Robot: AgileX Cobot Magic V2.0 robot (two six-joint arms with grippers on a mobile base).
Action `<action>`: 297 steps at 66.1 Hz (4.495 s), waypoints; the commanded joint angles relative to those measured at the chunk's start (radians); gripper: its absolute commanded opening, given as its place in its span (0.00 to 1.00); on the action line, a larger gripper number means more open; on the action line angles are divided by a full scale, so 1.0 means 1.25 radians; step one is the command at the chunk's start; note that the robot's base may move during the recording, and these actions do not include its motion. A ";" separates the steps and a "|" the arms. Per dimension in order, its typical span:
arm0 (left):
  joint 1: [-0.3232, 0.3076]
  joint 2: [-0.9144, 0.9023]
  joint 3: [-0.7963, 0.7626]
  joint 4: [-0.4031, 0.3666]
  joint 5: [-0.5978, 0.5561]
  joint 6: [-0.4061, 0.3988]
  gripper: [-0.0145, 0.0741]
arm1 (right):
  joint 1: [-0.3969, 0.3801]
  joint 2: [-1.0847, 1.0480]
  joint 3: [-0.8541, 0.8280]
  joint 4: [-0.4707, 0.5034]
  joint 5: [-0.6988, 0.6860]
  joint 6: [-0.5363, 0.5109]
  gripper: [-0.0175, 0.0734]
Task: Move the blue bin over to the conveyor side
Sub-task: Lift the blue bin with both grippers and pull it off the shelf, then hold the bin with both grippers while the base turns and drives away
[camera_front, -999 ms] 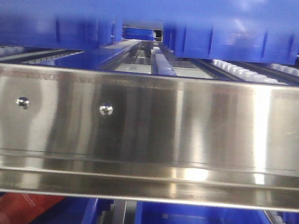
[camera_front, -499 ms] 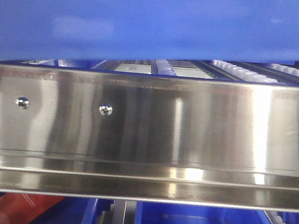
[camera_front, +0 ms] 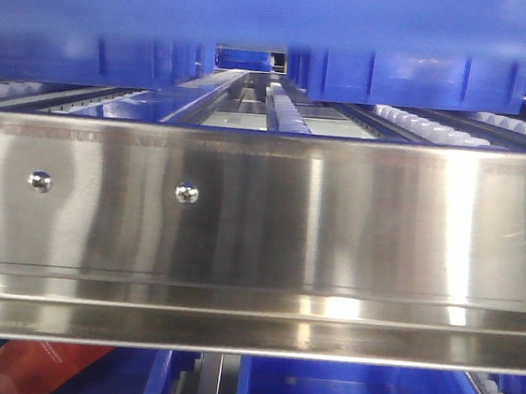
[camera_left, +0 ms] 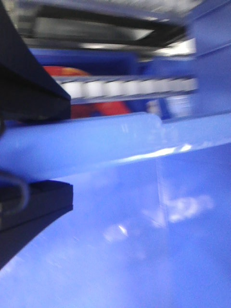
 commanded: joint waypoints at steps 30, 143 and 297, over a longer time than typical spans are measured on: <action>-0.007 0.017 -0.026 0.008 -0.062 0.010 0.15 | -0.002 0.020 -0.012 -0.013 -0.076 -0.015 0.11; -0.007 0.017 -0.026 0.009 -0.062 0.010 0.15 | -0.002 0.020 -0.012 -0.013 -0.144 -0.015 0.11; -0.007 0.017 -0.026 0.011 -0.062 0.010 0.15 | -0.002 0.020 -0.012 -0.013 -0.144 -0.015 0.11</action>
